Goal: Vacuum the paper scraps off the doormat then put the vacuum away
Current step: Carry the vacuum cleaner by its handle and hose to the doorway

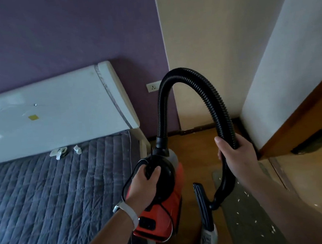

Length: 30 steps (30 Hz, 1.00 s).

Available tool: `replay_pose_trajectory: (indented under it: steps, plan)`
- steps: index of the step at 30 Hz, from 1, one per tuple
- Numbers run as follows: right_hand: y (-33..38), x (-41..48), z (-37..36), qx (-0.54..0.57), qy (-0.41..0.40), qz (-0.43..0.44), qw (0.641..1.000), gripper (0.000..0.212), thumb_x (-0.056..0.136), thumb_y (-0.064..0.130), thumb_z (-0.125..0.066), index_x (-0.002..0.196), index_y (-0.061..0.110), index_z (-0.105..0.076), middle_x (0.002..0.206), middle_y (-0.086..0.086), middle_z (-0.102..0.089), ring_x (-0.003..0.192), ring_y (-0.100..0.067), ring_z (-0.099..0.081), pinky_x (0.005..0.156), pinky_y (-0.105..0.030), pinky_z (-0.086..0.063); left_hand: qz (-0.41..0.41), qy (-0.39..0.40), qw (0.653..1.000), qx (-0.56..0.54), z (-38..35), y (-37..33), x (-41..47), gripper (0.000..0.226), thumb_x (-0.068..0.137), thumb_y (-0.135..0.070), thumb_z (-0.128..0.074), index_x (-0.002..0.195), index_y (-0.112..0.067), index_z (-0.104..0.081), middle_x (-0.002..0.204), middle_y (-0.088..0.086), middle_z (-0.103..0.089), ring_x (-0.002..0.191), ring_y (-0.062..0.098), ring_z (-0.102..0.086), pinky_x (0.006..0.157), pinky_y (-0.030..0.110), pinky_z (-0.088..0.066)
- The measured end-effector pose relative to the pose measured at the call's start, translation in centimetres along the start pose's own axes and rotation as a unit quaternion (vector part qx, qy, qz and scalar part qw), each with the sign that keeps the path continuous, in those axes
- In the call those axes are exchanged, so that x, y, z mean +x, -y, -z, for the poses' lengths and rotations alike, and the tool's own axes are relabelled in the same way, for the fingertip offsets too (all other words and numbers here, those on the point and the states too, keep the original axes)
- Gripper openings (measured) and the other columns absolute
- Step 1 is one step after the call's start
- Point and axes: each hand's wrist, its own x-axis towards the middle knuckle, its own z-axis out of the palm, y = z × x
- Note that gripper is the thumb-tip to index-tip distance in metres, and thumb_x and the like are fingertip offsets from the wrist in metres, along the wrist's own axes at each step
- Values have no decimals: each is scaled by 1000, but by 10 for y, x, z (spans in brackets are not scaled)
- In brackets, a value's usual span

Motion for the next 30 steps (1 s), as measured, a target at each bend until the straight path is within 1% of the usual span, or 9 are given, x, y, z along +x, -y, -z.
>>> replay_pose_trajectory:
  steps: [3, 9, 16, 18, 20, 22, 24, 27, 30]
  plan:
    - [8, 24, 6, 5, -18, -8, 1000, 21, 92, 27, -66, 77, 14, -59, 59, 2, -57, 48, -5, -51, 45, -15, -43, -12, 18, 1000, 11, 1, -24, 36, 20, 93, -50, -55, 94, -30, -57, 87, -4, -67, 84, 14, -64, 71, 33, -51]
    - [13, 60, 2, 16, -95, -25, 995, 20, 91, 26, -66, 77, 15, -59, 59, 0, -57, 48, -6, -52, 44, -14, -42, -54, 66, 996, 31, -7, -58, 110, 21, 93, -50, -56, 98, -30, -59, 95, -6, -66, 90, 11, -62, 76, 32, -50]
    - [11, 119, -19, 1, -185, -50, 982, 13, 92, 23, -66, 83, 16, -60, 56, 0, -55, 47, -10, -49, 44, -17, -41, -111, 140, 982, 55, -26, -87, 220, 15, 94, -48, -56, 95, -33, -56, 94, -12, -63, 91, 11, -58, 78, 31, -42]
    - [11, 139, -34, -9, -218, -78, 973, 17, 92, 25, -66, 79, 17, -59, 54, 4, -54, 46, -10, -50, 45, -20, -41, -131, 178, 973, 71, -28, -97, 256, 16, 95, -47, -55, 98, -31, -56, 95, -15, -60, 90, 9, -55, 76, 27, -40]
    - [10, 157, -50, -11, -249, -107, 962, 20, 91, 25, -66, 76, 17, -57, 54, 5, -53, 48, -11, -50, 47, -25, -41, -146, 218, 963, 62, -30, -106, 293, 14, 95, -42, -57, 94, -29, -57, 94, -12, -61, 89, 8, -56, 70, 19, -39]
    - [5, 174, -64, -12, -275, -127, 953, 15, 92, 23, -66, 79, 18, -59, 58, 0, -54, 50, -15, -50, 48, -30, -41, -151, 260, 952, 57, -37, -114, 328, 13, 95, -38, -58, 95, -25, -58, 95, -9, -62, 91, 10, -58, 67, 13, -38]
    - [-2, 186, -73, -9, -309, -148, 939, 8, 92, 22, -66, 87, 18, -61, 63, -5, -56, 52, -17, -52, 49, -32, -43, -162, 295, 939, 75, -51, -117, 358, 15, 96, -36, -58, 105, -24, -58, 98, -10, -60, 93, 9, -56, 69, 10, -37]
    - [-21, 193, -81, -13, -356, -191, 915, 6, 92, 22, -67, 95, 20, -62, 66, -4, -59, 51, -12, -54, 45, -22, -45, -173, 326, 923, 108, -78, -120, 395, 24, 96, -36, -58, 114, -20, -58, 102, -6, -60, 99, 14, -55, 81, 24, -39]
    - [-50, 196, -81, -17, -378, -224, 898, 10, 90, 26, -70, 96, 23, -62, 71, -6, -62, 59, -18, -57, 49, -25, -45, -185, 344, 908, 150, -110, -124, 428, 26, 96, -38, -58, 113, -18, -57, 102, -2, -59, 97, 16, -53, 82, 27, -36]
